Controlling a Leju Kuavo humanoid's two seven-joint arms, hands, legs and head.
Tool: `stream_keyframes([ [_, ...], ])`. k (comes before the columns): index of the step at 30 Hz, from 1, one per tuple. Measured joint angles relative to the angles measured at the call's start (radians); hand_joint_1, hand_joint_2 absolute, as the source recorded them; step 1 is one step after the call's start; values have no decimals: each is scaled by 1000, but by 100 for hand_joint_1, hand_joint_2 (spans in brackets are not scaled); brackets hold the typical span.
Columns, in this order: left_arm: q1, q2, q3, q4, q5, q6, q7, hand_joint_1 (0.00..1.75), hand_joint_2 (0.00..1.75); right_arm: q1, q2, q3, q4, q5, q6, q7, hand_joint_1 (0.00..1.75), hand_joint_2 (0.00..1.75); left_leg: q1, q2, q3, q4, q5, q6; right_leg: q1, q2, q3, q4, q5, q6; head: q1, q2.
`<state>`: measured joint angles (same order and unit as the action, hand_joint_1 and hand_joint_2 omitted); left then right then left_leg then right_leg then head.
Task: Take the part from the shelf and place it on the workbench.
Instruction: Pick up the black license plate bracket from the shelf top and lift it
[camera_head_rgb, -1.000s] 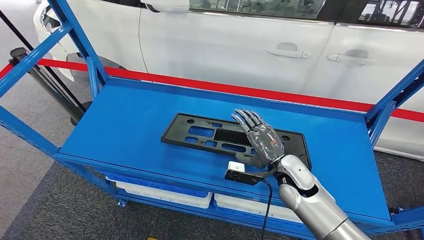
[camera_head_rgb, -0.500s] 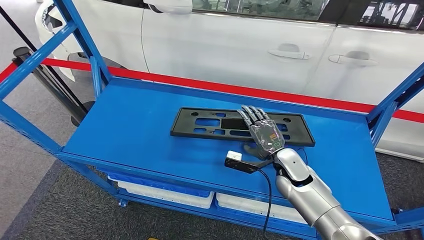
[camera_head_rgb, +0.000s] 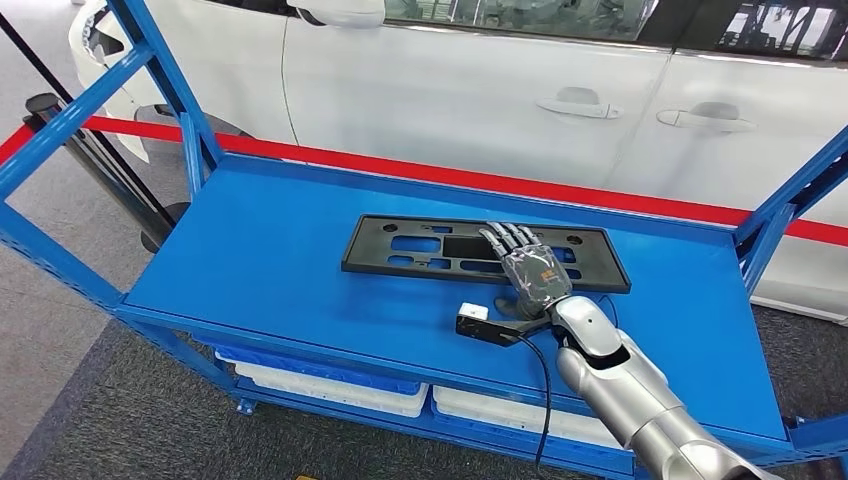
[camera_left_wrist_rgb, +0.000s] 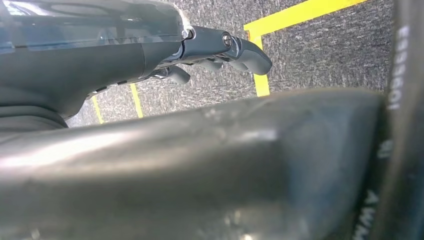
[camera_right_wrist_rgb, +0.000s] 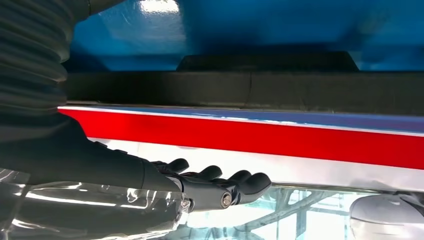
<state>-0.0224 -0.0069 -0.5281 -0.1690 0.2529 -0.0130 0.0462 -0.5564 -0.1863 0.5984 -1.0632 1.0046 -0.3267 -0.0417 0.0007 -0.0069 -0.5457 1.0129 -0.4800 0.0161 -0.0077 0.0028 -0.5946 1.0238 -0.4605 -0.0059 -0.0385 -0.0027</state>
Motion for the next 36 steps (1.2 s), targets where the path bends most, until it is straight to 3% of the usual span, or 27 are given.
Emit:
stream_keyframes([
  [11,0,0,0,0,3,0,-3,0,0,-5,-1,13,2,19,-18,10,0,175,0,0,0,0,0,0,0,0,0,0,0,0,0,0],
  [22,0,0,0,0,10,0,-7,0,0,17,0,47,-62,8,-39,-34,2,175,0,0,0,0,0,0,0,0,0,0,0,0,0,0],
  [23,0,0,0,0,10,0,-8,0,0,21,0,56,-76,6,-38,-37,7,175,0,0,0,0,0,0,0,0,0,0,0,0,0,0],
  [26,0,0,0,0,11,0,-10,0,0,30,2,83,-120,2,-33,-41,49,175,0,0,0,0,0,0,0,0,0,0,0,0,0,0],
  [28,0,0,0,0,12,0,-11,0,0,36,2,100,-145,1,-32,-44,37,175,0,0,0,0,-1,0,0,0,0,0,0,0,0,0],
  [30,1,0,0,0,13,-1,-13,0,0,39,4,115,-161,1,-29,-45,10,175,0,0,0,0,-1,-1,0,0,0,0,0,0,0,0],
  [36,1,0,0,0,13,-3,-14,0,0,40,18,145,-173,10,-16,-43,0,175,0,0,0,0,-1,-1,0,0,0,0,0,0,0,0],
])
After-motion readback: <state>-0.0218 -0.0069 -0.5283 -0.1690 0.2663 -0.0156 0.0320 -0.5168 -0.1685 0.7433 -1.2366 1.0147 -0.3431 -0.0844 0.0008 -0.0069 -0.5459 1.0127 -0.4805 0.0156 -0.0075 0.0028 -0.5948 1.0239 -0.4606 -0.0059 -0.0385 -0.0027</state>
